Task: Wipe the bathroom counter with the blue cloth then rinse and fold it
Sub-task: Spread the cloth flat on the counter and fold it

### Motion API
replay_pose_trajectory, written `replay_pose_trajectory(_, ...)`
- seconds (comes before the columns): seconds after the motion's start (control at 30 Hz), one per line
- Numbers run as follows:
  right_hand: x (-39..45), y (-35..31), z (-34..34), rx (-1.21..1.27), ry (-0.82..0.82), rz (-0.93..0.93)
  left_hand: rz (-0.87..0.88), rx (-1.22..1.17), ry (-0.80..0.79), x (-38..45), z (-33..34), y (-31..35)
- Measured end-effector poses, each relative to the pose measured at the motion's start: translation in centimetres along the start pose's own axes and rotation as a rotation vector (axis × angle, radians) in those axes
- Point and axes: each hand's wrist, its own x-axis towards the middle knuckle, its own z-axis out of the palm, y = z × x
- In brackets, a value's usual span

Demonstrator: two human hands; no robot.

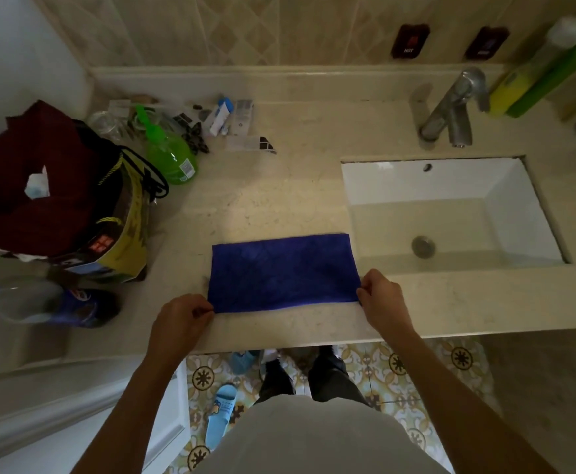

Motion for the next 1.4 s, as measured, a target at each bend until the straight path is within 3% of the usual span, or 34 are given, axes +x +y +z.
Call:
replay_pose_trajectory(0.17, -0.1, -0.2, 0.2, -0.055, 0.024, 0.098, 0.027, 0.018, 0.021, 0.5, -0.3, 1.5)
replay_pose_trajectory(0.37, 0.0, 0.3, 1.0, 0.021, 0.013, 0.226, 0.250, -0.001, 0.013, 5.9, 2.4, 11.1)
replay_pose_trajectory(0.6, 0.3, 0.6, 1.2, 0.130, -0.029, 0.292, 0.448, 0.098, -0.185, 12.3, 7.8, 21.9)
replay_pose_trajectory(0.73, 0.2, 0.9, 1.4, 0.200, -0.040, 0.297, 0.469, 0.208, -0.335, 14.0, 9.5, 23.9)
replay_pose_trajectory(1.07, 1.1, 1.2, 0.2, 0.355, -0.102, 0.372, 0.369, 0.301, -0.441, 16.3, 10.1, 27.0)
replay_pose_trajectory(1.4, 0.0, 2.0, -4.4, 0.561, 0.059, 0.269, 0.422, 0.016, -0.496, 16.2, 8.0, 29.8)
